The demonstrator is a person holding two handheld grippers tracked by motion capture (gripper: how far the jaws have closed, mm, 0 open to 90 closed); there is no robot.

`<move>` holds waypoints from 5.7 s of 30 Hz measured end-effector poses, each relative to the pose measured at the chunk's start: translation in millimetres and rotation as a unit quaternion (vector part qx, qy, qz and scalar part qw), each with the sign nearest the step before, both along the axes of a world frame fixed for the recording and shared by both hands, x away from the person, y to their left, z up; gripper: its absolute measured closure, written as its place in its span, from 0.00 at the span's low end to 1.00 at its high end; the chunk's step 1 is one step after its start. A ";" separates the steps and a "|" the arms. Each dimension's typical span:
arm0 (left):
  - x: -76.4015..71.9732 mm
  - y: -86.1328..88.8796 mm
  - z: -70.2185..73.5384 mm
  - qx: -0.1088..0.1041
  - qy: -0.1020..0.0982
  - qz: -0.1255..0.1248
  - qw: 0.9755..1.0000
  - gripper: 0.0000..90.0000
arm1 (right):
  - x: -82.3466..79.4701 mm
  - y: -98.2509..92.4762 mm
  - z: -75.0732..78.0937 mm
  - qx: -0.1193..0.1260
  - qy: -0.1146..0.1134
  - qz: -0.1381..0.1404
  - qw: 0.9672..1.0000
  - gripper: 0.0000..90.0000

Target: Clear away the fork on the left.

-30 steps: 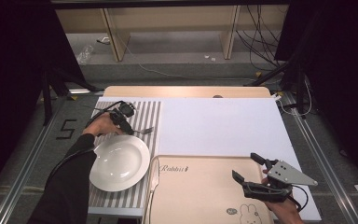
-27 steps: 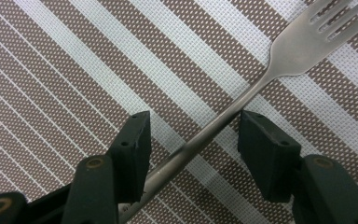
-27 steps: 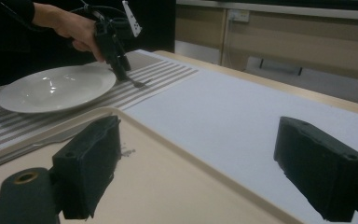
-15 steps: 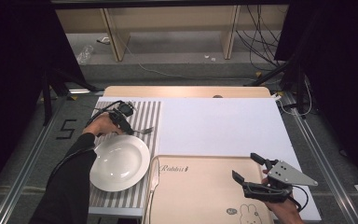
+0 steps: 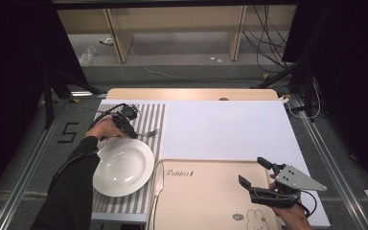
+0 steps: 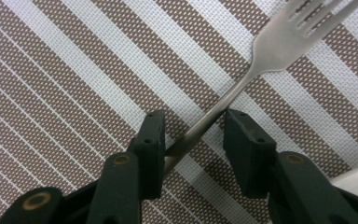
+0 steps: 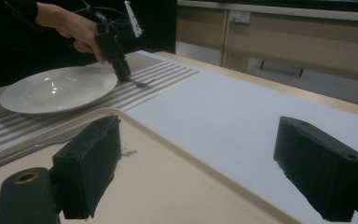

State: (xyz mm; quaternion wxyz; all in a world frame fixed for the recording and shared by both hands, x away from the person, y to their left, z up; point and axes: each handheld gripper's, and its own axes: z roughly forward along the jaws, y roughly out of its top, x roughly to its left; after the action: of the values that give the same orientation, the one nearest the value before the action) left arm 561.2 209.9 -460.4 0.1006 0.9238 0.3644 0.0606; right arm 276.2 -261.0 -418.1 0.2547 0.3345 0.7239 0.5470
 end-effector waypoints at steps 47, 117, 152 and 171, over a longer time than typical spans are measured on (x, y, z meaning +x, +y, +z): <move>-0.6 -1.6 42.3 -0.039 -0.100 0.086 0.991 0.93 | 0.3 -0.6 -0.1 -0.001 0.001 -0.002 1.000 0.18; -147.6 -79.6 74.4 -0.386 0.047 0.012 0.921 0.93 | -0.6 -0.4 0.1 -0.001 -0.001 -0.002 1.000 0.18; -205.0 -103.1 19.4 -0.344 0.086 -0.007 0.935 0.93 | -0.9 0.7 0.4 -0.001 -0.001 -0.001 1.000 0.18; -228.8 -108.2 5.7 -0.299 0.093 -0.009 0.950 0.93 | -1.4 0.5 0.9 -0.002 -0.004 0.000 1.000 0.18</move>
State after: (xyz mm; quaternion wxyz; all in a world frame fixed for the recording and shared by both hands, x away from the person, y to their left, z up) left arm 332.4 101.7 -454.6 0.3379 0.8565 0.3649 -0.1383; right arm 274.8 -260.5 -417.2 0.2584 0.3320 0.7238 0.5470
